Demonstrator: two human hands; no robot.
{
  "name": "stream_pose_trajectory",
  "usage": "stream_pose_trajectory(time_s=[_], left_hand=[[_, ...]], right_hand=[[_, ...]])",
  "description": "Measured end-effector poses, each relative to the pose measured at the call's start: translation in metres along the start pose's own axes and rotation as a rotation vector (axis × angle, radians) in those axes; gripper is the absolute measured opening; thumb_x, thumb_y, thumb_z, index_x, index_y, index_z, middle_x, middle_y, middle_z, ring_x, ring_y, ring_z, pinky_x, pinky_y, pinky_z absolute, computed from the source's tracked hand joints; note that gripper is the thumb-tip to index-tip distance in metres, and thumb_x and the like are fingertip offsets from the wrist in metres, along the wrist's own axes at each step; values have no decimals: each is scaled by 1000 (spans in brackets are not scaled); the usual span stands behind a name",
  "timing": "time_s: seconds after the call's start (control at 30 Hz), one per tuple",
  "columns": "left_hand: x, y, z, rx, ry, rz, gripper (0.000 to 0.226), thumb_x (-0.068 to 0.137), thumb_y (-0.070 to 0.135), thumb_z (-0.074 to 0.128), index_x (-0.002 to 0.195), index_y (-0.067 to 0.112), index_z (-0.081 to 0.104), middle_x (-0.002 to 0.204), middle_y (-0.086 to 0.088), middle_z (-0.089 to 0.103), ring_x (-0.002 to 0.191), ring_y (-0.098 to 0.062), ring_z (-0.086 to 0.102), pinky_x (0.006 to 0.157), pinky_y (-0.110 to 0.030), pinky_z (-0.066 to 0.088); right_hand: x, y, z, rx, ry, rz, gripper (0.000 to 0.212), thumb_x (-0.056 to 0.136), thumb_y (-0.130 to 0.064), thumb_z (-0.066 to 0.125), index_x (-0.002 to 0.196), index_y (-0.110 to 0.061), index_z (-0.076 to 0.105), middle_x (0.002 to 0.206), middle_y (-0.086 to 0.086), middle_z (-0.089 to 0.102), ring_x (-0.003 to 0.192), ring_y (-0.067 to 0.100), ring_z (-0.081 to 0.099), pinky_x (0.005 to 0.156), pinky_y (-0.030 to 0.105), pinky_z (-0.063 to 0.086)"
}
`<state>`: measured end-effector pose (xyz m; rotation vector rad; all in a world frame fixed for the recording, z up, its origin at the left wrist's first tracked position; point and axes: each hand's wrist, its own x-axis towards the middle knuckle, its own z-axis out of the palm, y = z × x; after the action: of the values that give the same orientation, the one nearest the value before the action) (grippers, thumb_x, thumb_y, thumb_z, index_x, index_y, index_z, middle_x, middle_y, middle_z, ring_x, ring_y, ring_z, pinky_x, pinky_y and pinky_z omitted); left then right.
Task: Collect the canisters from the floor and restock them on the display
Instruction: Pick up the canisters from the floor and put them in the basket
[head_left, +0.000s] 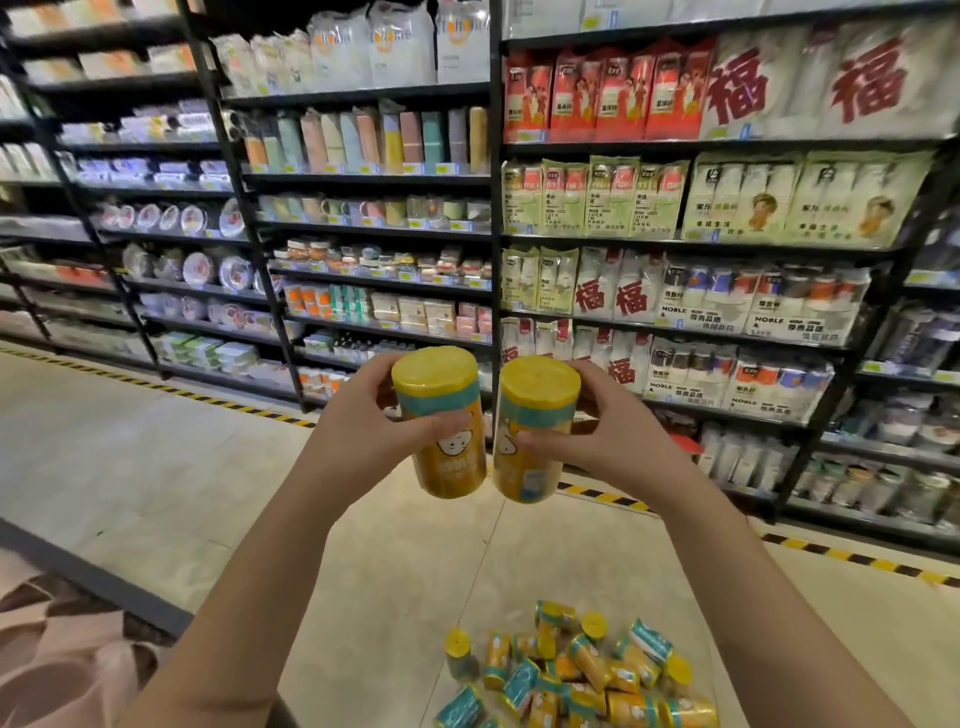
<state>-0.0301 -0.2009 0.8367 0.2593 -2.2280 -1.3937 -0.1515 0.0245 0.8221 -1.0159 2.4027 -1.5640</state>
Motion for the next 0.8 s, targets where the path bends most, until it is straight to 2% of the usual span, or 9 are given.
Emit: stream_pose_trajectory(time_s=[0.07,0.17,0.37,0.43,0.5,0.57,0.7,0.8], left_hand=[[-3,-3,-5,-4,-10,2,61,67,35,91,121,37,62,107,17,71,98,1,65,79,-23,56],[-10,-6,-16,-4,-1,-6,60,66,36,91,120,40,63,108,18,71,100,-1,65,80,-25,56],[-45,-11,-35,1,99,-41,58,68,36,90,119,39,64,108,18,72,101,-2,66,78,-21,56],[-58,-10,-38,-3,153,-63,61,65,39,90,121,38,64,109,17,72,103,-2,66,79,-22,58],[-75,-8,-38,-4,221,-87,69,60,44,94,122,37,64,111,16,72,105,-5,66,82,-25,58],[-96,-5,-37,-2,306,-122,64,63,39,94,120,36,65,110,16,73,106,-6,67,83,-26,57],[-150,3,-30,16,496,-195,58,67,31,91,120,34,66,109,13,74,106,-8,68,86,-29,56],[-200,10,-24,74,640,-247,59,69,35,91,121,39,65,111,13,74,108,-7,68,85,-27,58]], right_hand=[[2,-1,6,9,15,1,74,67,-50,89,131,-44,53,125,-23,61,119,1,56,94,29,53],[5,-6,15,62,18,-13,72,66,-50,88,129,-42,54,125,-21,62,118,2,58,94,30,53],[10,-19,35,148,-93,-94,65,63,-49,87,120,-45,57,113,-26,66,103,-8,61,81,18,52],[11,-23,42,171,-140,-120,62,62,-50,87,116,-48,56,111,-30,66,102,-10,61,76,16,53],[12,-26,50,198,-201,-147,63,60,-51,88,115,-48,57,112,-27,68,103,-6,64,78,20,55],[11,-30,58,232,-275,-172,65,56,-53,88,115,-45,60,111,-24,70,103,-3,66,80,24,56],[-1,-38,75,309,-440,-250,60,56,-52,85,110,-45,60,107,-31,68,99,-7,65,74,18,53],[-16,-42,96,340,-581,-297,59,61,-45,88,114,-40,63,109,-25,71,102,-2,66,81,29,56]])
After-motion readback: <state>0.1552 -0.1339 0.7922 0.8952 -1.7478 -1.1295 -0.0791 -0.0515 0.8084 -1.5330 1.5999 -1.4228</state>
